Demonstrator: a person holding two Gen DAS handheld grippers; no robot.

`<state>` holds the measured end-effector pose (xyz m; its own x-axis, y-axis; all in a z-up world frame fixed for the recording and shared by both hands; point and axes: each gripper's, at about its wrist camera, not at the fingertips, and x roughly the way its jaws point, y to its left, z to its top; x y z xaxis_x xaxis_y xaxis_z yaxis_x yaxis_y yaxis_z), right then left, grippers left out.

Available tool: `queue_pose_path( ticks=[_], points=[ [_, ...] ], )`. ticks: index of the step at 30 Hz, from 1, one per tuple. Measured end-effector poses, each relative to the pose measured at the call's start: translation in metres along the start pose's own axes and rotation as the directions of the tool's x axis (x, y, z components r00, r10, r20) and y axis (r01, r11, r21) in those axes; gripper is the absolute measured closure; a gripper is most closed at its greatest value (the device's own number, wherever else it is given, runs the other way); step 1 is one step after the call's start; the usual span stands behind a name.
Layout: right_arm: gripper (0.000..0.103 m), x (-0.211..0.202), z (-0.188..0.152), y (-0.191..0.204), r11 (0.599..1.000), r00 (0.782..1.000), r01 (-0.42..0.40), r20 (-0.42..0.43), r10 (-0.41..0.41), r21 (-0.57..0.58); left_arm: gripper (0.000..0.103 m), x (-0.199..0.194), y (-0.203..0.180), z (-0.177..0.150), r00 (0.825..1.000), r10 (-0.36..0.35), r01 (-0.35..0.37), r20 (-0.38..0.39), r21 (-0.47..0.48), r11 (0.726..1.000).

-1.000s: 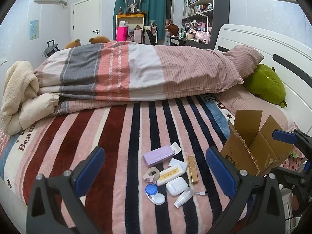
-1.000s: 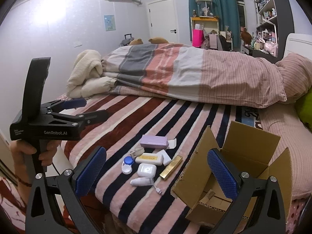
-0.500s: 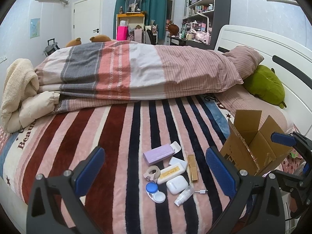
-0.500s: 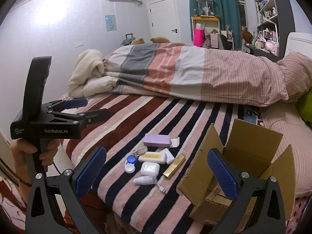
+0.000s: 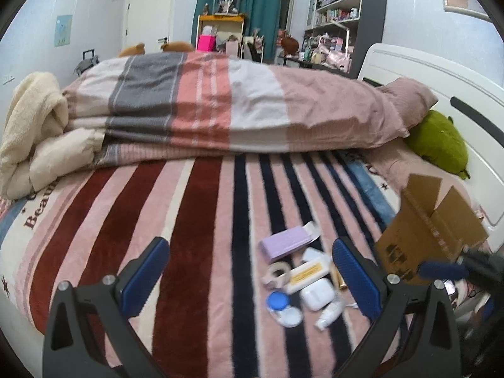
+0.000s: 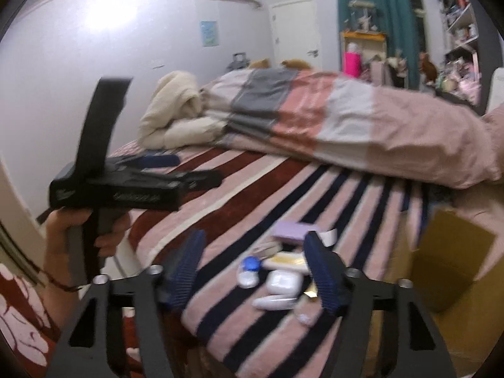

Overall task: Organize rigid objects
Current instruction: 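Grasp the white spray bottle with the right gripper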

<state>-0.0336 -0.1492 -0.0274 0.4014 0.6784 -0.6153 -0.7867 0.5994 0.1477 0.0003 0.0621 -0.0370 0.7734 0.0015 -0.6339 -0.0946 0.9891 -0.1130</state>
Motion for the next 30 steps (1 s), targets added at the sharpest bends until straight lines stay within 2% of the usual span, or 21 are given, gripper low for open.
queue_pose_path(
  ticks=[3, 9, 11, 14, 16, 20, 21, 25, 27, 30],
  points=[
    [0.048, 0.031, -0.023, 0.002, 1.000, 0.998, -0.008, -0.068, 0.010, 0.028, 0.001, 0.016, 0.014, -0.013, 1.000, 0.008, -0.007, -0.023, 0.001, 1.000],
    [0.048, 0.079, -0.071, -0.027, 0.991, 0.980, 0.072, -0.192, -0.048, 0.117, 0.001, 0.042, 0.019, -0.036, 0.998, 0.057, -0.054, -0.041, 0.083, 0.995],
    [0.046, 0.091, -0.078, -0.035, 0.990, 0.974, 0.093, -0.217, -0.067, 0.110, 0.001, 0.047, 0.017, -0.041, 0.997, 0.059, -0.053, -0.058, 0.105, 0.993],
    [0.034, 0.106, -0.083, -0.043, 0.990, 0.963, 0.122, -0.252, -0.099, 0.076, 0.000, 0.052, 0.016, -0.046, 0.996, 0.043, -0.033, -0.076, 0.128, 0.991],
    [0.033, 0.116, -0.083, -0.048, 0.991, 0.955, 0.127, -0.276, -0.107, 0.053, 0.000, 0.055, 0.014, -0.049, 0.996, 0.027, -0.015, -0.087, 0.144, 0.990],
    [0.034, 0.129, -0.086, -0.050, 0.992, 0.941, 0.126, -0.319, -0.114, 0.016, 0.000, 0.062, 0.012, -0.052, 0.989, -0.061, 0.081, -0.137, 0.147, 0.986],
    [0.042, 0.129, -0.087, -0.048, 0.992, 0.938, 0.123, -0.326, -0.117, -0.002, 0.000, 0.063, 0.011, -0.053, 0.984, -0.095, 0.117, -0.153, 0.143, 0.983],
    [0.043, 0.126, -0.085, -0.041, 0.989, 0.933, 0.138, -0.327, -0.149, -0.058, 0.001, 0.065, 0.000, -0.051, 0.953, -0.229, 0.258, -0.201, 0.134, 0.957],
    [0.043, 0.120, -0.080, -0.037, 0.989, 0.940, 0.131, -0.308, -0.145, -0.066, 0.001, 0.063, -0.010, -0.045, 0.930, -0.287, 0.326, -0.229, 0.155, 0.933],
    [0.043, 0.103, -0.061, -0.026, 0.994, 0.965, 0.084, -0.243, -0.099, -0.073, 0.001, 0.053, -0.030, -0.031, 0.896, -0.363, 0.415, -0.254, 0.192, 0.889]
  ],
)
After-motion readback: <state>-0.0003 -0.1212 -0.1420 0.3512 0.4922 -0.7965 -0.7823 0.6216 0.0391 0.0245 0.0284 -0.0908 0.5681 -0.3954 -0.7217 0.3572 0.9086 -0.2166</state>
